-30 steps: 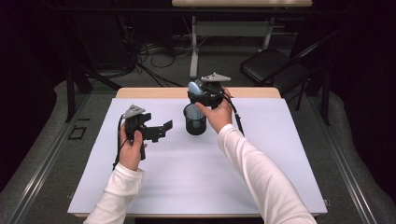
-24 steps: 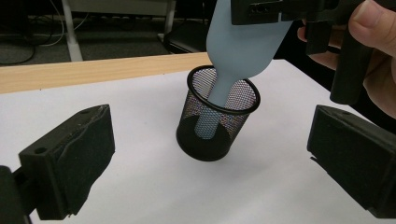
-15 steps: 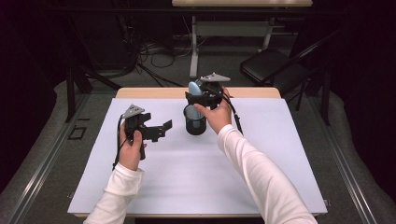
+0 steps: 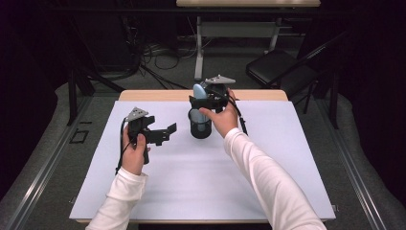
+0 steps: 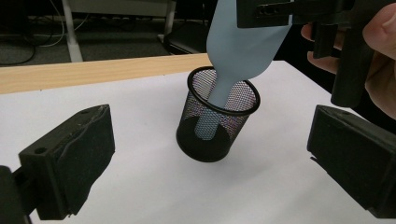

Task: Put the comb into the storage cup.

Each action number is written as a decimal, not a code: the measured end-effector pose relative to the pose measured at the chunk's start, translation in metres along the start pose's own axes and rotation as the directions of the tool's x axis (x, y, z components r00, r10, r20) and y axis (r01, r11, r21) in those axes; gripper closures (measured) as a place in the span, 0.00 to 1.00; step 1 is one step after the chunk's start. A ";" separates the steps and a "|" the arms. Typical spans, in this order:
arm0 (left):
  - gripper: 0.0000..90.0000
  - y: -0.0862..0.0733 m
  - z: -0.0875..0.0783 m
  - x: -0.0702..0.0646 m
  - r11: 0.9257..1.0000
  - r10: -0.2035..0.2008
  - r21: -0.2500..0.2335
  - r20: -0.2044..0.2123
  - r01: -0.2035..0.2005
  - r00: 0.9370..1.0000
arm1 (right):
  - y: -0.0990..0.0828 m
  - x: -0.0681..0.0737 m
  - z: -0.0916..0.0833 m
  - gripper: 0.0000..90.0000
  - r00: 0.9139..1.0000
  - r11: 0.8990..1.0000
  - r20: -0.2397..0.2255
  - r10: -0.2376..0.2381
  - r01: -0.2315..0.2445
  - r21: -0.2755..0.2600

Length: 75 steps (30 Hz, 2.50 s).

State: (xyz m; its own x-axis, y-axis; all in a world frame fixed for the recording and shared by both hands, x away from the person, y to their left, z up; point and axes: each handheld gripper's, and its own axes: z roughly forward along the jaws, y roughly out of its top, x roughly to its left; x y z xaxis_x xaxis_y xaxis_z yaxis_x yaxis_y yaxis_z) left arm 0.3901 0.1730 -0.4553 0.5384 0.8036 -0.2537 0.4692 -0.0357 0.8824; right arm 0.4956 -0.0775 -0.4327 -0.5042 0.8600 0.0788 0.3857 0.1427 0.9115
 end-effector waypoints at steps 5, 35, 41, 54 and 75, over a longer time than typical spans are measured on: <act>0.01 0.000 0.000 0.000 1.000 0.000 -0.001 0.002 0.000 1.000 | 0.000 0.000 0.000 0.01 1.000 1.000 0.017 0.000 0.000 0.002; 0.01 -0.001 0.002 -0.002 1.000 0.003 0.005 0.008 -0.003 1.000 | 0.004 -0.001 -0.008 0.00 1.000 0.999 0.002 -0.014 0.014 0.029; 0.01 -0.001 0.001 -0.002 1.000 0.000 0.001 0.008 0.000 1.000 | 0.005 -0.003 -0.009 0.00 1.000 0.999 0.003 -0.017 0.017 0.029; 0.01 -0.001 0.001 -0.002 1.000 0.000 0.003 0.008 0.000 1.000 | 0.006 -0.005 -0.011 0.00 1.000 0.999 0.010 -0.021 0.020 0.024; 0.01 0.000 0.000 -0.002 1.000 -0.005 0.002 0.009 0.005 1.000 | 0.012 -0.006 -0.025 0.00 0.999 0.999 0.017 -0.030 0.030 0.020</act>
State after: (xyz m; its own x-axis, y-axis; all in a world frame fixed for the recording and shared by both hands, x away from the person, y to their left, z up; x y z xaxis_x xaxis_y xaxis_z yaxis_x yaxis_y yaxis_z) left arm 0.3892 0.1717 -0.4551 0.5423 0.7982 -0.2621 0.4733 -0.0325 0.8803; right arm 0.4841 -0.0933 -0.4123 -0.5028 0.8633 0.0443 0.3855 0.1781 0.9054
